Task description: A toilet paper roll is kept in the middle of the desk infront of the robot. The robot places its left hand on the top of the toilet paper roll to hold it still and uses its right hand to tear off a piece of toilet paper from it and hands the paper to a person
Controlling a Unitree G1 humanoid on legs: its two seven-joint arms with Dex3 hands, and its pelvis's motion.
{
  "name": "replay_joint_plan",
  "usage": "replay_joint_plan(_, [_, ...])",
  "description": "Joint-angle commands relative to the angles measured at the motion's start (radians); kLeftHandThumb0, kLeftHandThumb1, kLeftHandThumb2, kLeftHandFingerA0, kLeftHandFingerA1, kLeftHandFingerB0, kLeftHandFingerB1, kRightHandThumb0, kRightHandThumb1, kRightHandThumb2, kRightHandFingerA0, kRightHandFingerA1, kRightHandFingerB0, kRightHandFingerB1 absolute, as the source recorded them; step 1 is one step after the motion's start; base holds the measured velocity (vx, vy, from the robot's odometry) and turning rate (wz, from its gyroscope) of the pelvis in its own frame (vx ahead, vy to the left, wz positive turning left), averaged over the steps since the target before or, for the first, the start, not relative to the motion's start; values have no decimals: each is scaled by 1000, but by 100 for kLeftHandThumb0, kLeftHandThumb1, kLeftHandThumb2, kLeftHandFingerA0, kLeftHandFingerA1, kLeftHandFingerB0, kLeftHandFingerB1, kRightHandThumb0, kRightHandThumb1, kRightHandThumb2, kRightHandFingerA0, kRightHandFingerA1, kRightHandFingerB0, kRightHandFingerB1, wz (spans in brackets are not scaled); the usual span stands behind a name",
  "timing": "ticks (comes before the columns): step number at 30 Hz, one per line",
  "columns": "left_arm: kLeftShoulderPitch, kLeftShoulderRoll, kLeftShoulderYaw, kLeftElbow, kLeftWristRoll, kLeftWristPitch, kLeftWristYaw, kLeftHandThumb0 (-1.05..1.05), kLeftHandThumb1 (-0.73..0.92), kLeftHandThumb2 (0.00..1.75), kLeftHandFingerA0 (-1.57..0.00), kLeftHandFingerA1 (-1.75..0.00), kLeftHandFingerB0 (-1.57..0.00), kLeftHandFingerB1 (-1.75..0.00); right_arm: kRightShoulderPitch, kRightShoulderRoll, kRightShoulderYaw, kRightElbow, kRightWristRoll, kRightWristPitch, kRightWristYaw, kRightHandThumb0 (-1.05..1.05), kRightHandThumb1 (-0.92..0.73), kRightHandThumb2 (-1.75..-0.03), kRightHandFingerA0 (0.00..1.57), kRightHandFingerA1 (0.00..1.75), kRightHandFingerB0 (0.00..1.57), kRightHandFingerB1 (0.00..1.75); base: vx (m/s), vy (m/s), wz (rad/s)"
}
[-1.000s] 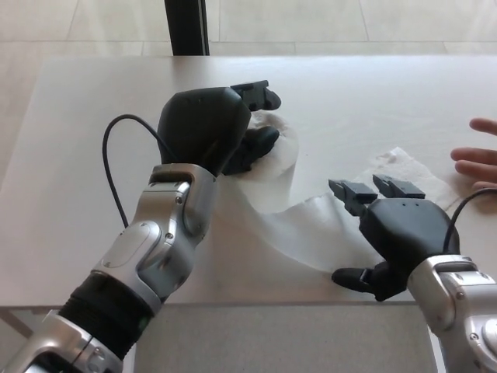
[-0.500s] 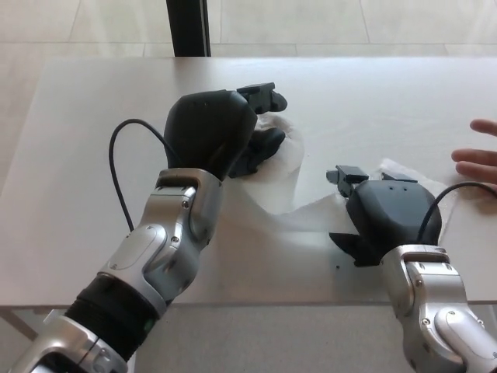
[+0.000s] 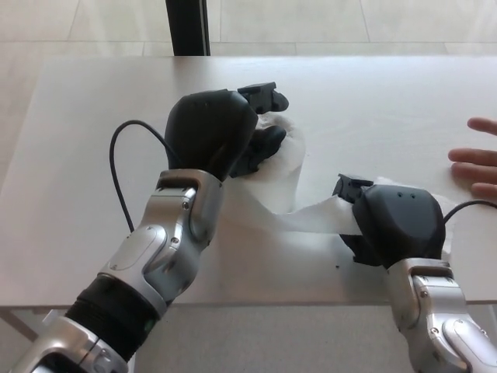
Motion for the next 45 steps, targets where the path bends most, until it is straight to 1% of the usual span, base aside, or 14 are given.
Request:
replay_joint_plan(1, [70, 12, -18, 34, -3, -21, -41, -50, 79, 63, -75, -60, -68, -50, 71, 74, -154, -27, 257, -289, -147, -34, -83, -72, 91, 175, 73, 163, 0, 0, 0])
replay_joint_plan(2, [72, 11, -18, 37, -4, -24, -36, -50, 78, 64, -76, -59, -69, -50, 76, 116, -193, -38, 319, -310, -138, -35, -82, -71, 90, 175, 74, 163, 0, 0, 0])
replay_joint_plan(4, [75, 12, -20, 36, -2, -21, -40, -50, 80, 64, -75, -59, -68, -50, 79, 190, -249, -60, 391, -317, -140, -26, -53, -124, 94, 175, 77, 165, 0, 0, 0])
replay_joint_plan(6, [79, 15, -22, 33, 0, -14, -46, -50, 81, 64, -74, -59, -67, -50, 74, 260, -302, -85, 473, -336, -125, -19, -46, -144, 97, 175, 82, 159, 0, 0, 0])
replay_joint_plan(15, [82, 24, -27, 34, 9, -7, -48, -50, 81, 64, -72, -59, -65, -49, 30, 497, -505, -234, 774, -213, -17, -20, -38, -148, 114, 175, 89, 163, 0, 0, 0])
replay_joint_plan(16, [84, 26, -26, 34, 8, -14, -44, -50, 81, 64, -74, -58, -65, -49, 2, 540, -561, -284, 855, -137, -16, -9, -63, -130, 121, 127, 124, 128, 0, 0, 0])
replay_joint_plan(17, [84, 26, -26, 34, 7, -16, -42, -49, 80, 64, -74, -59, -65, -49, -12, 557, -587, -309, 888, -102, -15, -31, -38, -151, 145, 173, 95, 144, 0, 0, 0])
replay_joint_plan(19, [83, 24, -25, 35, 7, -17, -40, -49, 80, 64, -74, -59, -65, -49, -18, 565, -600, -323, 894, -88, -11, -31, -38, -151, 145, 173, 95, 144, 0, 0, 0])
replay_joint_plan(20, [85, 27, -20, 32, 0, -15, -47, -49, 80, 64, -73, -58, -64, -49, -43, 599, -642, -366, 957, -33, -37, -18, -34, -159, 109, 175, 93, 158, 0, 0, 0])
replay_joint_plan(21, [86, 27, -17, 37, -2, -19, -42, -49, 80, 64, -74, -59, -64, -50, -70, 624, -683, -397, 1015, 15, -74, -11, -63, -130, 117, 125, 115, 124, 0, 0, 0])
replay_joint_plan(25, [89, 26, -17, 42, -1, -22, -33, -48, 80, 64, -75, -59, -65, -50, -108, 626, -737, -436, 1085, 57, -118, -7, -72, -133, 113, 124, 109, 122, 0, 0, 0])
replay_joint_plan(26, [88, 27, -20, 42, 2, -20, -33, -48, 80, 64, -75, -59, -65, -50, -121, 627, -761, -448, 1132, 59, -138, -7, -72, -133, 113, 124, 109, 122, 0, 0, 0])
replay_joint_plan(27, [91, 28, -19, 41, 1, -23, -29, -48, 80, 64, -75, -61, -66, -51, -126, 631, -769, -449, 1150, 61, -146, -14, -57, -141, 101, 175, 74, 175, 0, 0, 0])
replay_joint_plan(45, [119, 21, -36, 50, 15, -15, -10, -50, 82, 64, -74, -66, -68, -55, -338, 611, -964, -457, 1583, 25, -421, -29, -81, -102, 106, 175, 82, 175, 0, 0, 0])
